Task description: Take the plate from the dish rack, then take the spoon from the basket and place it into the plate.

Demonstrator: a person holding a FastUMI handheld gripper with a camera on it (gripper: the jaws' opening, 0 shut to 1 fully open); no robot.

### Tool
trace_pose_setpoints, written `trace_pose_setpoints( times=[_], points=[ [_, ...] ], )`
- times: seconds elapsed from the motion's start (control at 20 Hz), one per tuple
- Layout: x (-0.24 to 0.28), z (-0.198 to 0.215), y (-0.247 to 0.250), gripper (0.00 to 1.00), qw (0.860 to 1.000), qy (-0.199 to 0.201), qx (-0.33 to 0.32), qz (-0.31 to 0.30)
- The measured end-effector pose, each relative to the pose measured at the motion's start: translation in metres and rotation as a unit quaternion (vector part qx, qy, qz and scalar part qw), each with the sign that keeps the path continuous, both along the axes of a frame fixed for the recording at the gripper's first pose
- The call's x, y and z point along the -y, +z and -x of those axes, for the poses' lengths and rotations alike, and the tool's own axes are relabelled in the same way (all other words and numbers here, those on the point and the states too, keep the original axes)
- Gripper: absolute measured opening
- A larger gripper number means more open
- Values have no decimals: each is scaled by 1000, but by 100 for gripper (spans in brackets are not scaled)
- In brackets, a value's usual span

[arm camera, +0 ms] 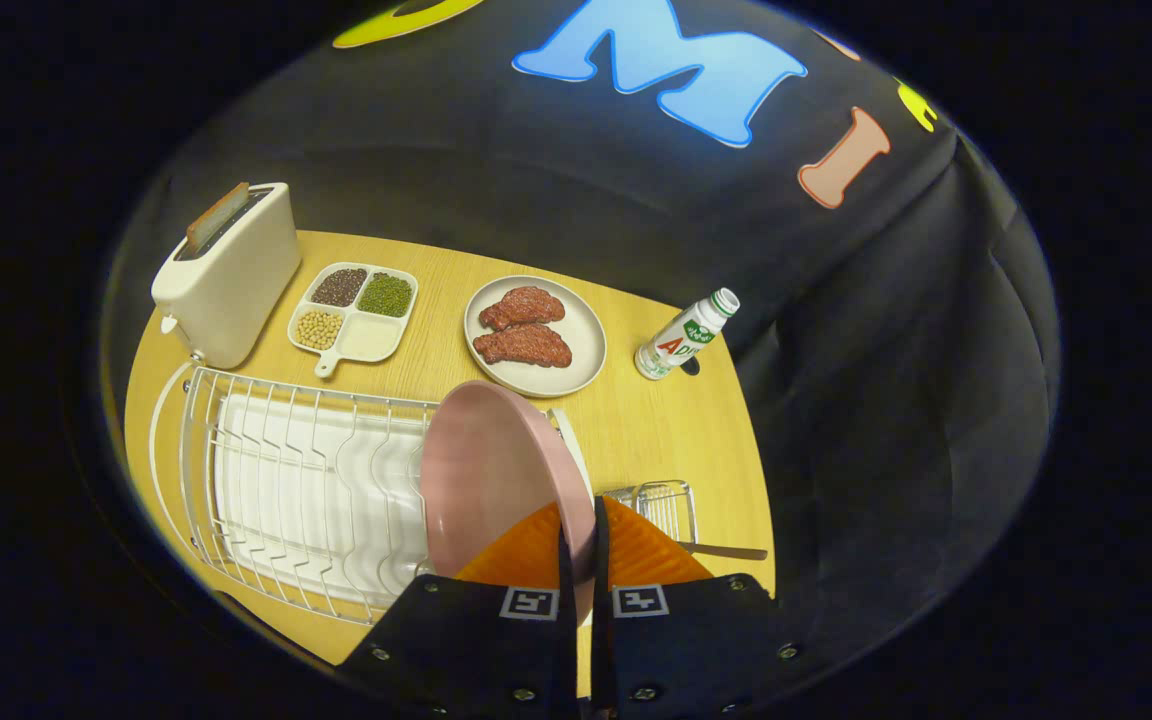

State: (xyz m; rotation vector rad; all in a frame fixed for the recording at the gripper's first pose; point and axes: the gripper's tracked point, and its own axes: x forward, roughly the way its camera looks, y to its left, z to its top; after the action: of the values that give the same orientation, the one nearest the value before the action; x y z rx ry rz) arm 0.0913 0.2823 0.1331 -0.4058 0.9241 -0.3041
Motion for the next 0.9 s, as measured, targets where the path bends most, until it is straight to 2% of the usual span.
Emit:
trace_pose_setpoints(
  times=[0.1,0.4,0.75,0.9],
  points=[
    [-4,-3,9,5,1000,7,12,4],
    [0,5,36,5,998,5,39,-39],
    [25,45,62,5,992,-2,60,-112],
    [40,71,72,5,989,9,66,-133]
  ],
)
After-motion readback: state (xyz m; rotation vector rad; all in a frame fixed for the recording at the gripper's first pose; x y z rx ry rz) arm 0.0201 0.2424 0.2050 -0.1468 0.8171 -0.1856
